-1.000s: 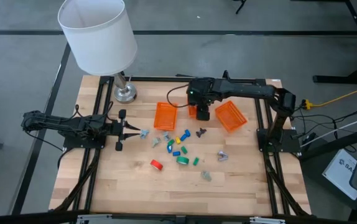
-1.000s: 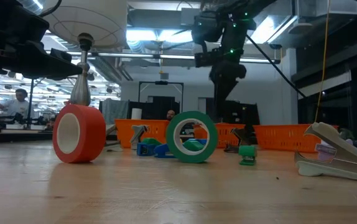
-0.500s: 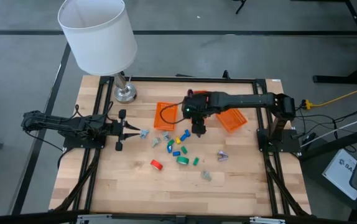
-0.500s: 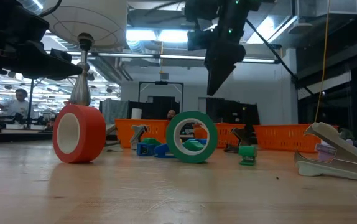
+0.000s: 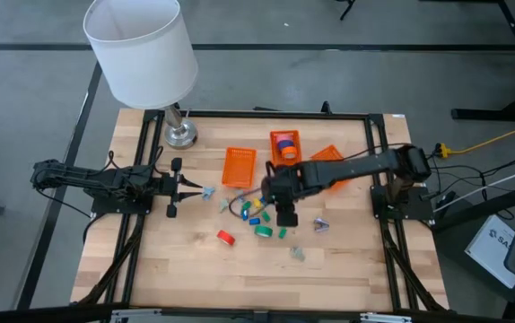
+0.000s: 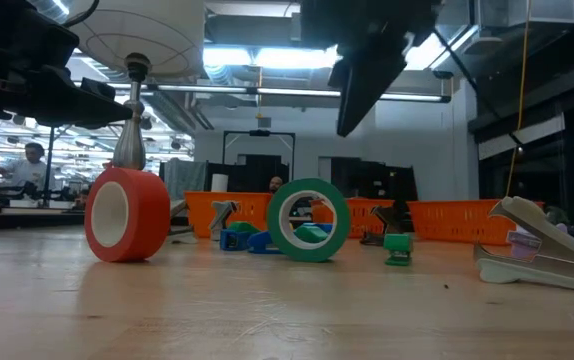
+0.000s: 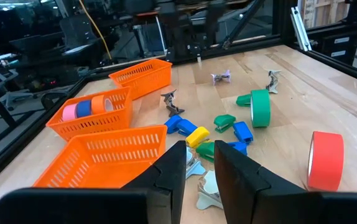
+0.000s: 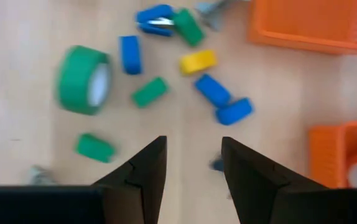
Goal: Pick and place Stapler, Stapler remover, tape
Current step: Put the green adhesive tape into the middle orange bin
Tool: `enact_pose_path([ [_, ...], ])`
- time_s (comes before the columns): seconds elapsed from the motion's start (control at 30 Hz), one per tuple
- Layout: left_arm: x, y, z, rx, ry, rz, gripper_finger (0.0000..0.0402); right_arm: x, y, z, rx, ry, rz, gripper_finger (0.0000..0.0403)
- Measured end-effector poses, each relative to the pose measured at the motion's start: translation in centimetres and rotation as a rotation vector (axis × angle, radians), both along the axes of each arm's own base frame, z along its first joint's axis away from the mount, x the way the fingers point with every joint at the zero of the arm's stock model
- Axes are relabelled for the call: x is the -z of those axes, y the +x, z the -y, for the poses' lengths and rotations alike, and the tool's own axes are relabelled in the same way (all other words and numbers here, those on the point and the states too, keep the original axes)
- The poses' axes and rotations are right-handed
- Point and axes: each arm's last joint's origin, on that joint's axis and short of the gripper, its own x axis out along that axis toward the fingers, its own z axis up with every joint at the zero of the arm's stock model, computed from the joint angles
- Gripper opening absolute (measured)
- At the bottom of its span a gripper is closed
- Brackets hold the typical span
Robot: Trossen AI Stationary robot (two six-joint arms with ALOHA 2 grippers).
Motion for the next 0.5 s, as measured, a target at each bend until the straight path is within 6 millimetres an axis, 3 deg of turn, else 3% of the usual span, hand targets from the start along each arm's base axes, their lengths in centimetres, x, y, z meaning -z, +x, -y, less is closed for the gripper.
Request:
enact_pose_path([
  [0.23, 0.0, 0.0, 0.0, 0.000, 0.000, 0.000, 0.0078, -0.2, -0.5, -4.6, -0.103, 0.001, 0.058, 0.0158],
  [0.5, 0.0, 0.0, 0.0, 0.000, 0.000, 0.000, 0.0077, 0.3, -0.4, -8.7, -0.063, -0.053, 0.184, 0.0158],
])
